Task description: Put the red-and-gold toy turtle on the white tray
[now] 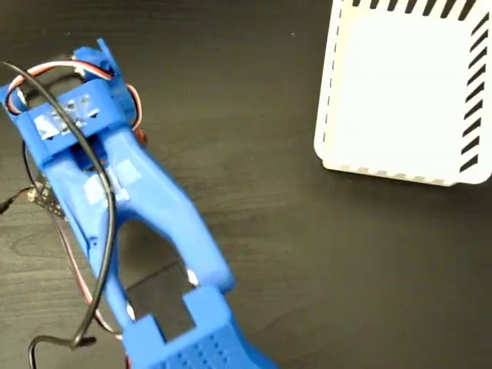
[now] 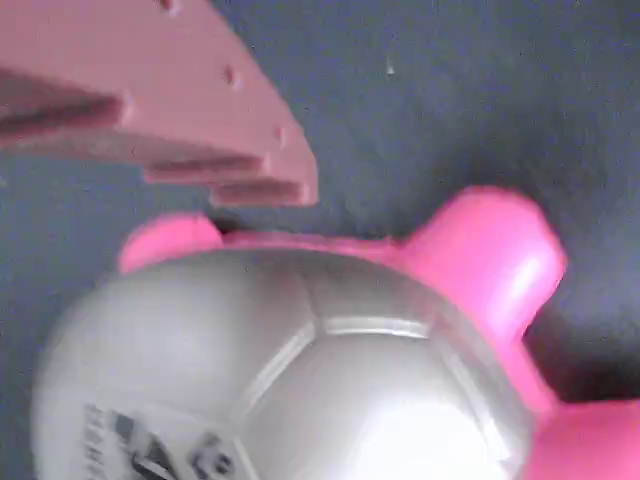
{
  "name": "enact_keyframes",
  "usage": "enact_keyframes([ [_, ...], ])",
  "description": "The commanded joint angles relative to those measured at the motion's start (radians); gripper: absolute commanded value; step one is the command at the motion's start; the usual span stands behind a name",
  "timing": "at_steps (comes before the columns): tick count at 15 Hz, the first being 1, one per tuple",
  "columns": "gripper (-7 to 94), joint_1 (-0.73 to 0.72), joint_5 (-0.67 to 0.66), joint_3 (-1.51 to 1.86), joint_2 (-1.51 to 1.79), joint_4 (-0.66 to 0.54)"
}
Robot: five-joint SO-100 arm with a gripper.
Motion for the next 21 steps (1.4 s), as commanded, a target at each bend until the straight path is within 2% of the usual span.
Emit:
enact_keyframes([
  [1,62,-0.02,-0.012,-0.084,0.011,0.018],
  [8,61,-0.018,-0.012,-0.175,-0.098,0.018],
  [9,59,-0.018,-0.012,-0.187,-0.106,0.018],
  [11,41,-0.02,-0.005,-0.201,-0.109,0.012],
  [12,28,-0.02,0.014,-0.207,-0.11,0.006],
  [13,9,-0.02,0.035,-0.209,-0.112,-0.006],
  [14,0,-0.02,0.055,-0.209,-0.112,-0.017],
  [21,0,-0.02,0.083,-0.229,-0.023,0.025],
])
